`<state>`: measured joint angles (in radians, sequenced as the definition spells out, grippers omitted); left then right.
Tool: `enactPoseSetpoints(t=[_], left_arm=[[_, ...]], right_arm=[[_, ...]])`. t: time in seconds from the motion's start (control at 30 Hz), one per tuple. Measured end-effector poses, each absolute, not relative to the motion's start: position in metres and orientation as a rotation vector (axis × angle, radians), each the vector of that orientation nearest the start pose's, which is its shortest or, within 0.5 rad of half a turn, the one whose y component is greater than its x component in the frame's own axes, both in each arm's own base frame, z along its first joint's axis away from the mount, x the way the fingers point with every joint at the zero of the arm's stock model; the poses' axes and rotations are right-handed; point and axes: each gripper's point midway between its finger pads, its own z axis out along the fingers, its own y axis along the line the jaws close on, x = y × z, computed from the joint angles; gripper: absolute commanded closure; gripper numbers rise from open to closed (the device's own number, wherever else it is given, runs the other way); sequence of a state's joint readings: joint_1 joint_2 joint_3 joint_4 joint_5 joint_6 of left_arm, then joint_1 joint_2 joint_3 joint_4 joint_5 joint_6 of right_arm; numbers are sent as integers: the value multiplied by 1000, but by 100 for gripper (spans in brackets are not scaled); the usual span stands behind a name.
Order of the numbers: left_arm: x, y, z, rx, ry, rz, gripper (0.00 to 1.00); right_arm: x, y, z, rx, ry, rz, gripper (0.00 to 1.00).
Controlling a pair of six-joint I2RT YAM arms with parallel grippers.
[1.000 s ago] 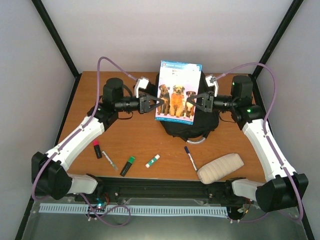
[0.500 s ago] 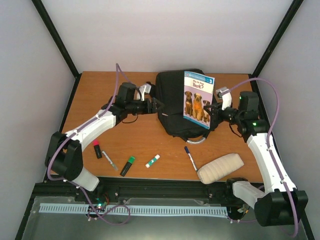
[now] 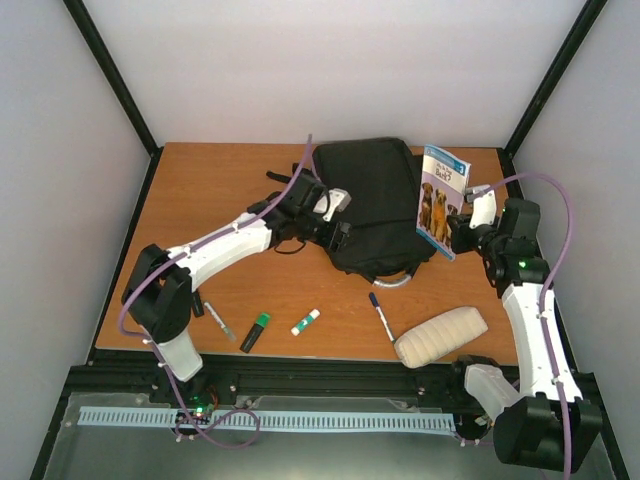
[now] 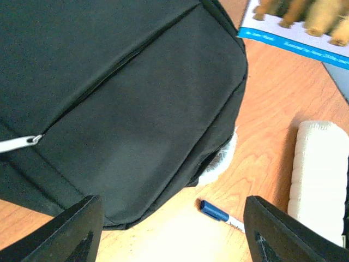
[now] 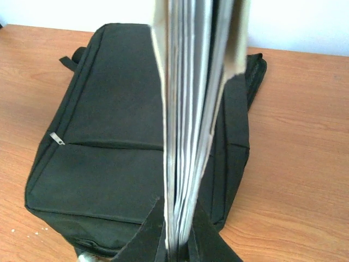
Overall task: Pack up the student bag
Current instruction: Place the book in the student bag.
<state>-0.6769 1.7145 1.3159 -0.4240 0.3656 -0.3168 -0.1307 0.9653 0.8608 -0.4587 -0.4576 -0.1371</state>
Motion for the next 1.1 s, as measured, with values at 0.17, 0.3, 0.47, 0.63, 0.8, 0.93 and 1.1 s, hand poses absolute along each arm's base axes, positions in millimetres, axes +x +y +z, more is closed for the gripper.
enactPoseSetpoints(t=[0.17, 0.3, 0.47, 0.63, 0.8, 0.93, 1.1], left_arm=[[325, -346, 179, 829, 2371, -727, 25], [331, -348, 166, 952, 2377, -621, 26], [319, -351, 140, 1104, 2396, -565, 29], [311, -366, 124, 1255, 2367, -470, 29], [297, -389, 102, 1404, 2311, -325, 29], [297, -400, 83, 1462, 2296, -222, 33], [311, -401, 68, 1475, 2285, -109, 40]], right_arm=[[320, 31, 234, -283, 2072, 288, 97], [321, 29, 237, -290, 2055, 265, 97], [320, 23, 246, -280, 2021, 206, 97], [320, 23, 244, -280, 2024, 208, 97], [323, 27, 237, -291, 2044, 243, 97], [322, 27, 236, -290, 2047, 243, 97], [319, 27, 243, -293, 2021, 231, 97]])
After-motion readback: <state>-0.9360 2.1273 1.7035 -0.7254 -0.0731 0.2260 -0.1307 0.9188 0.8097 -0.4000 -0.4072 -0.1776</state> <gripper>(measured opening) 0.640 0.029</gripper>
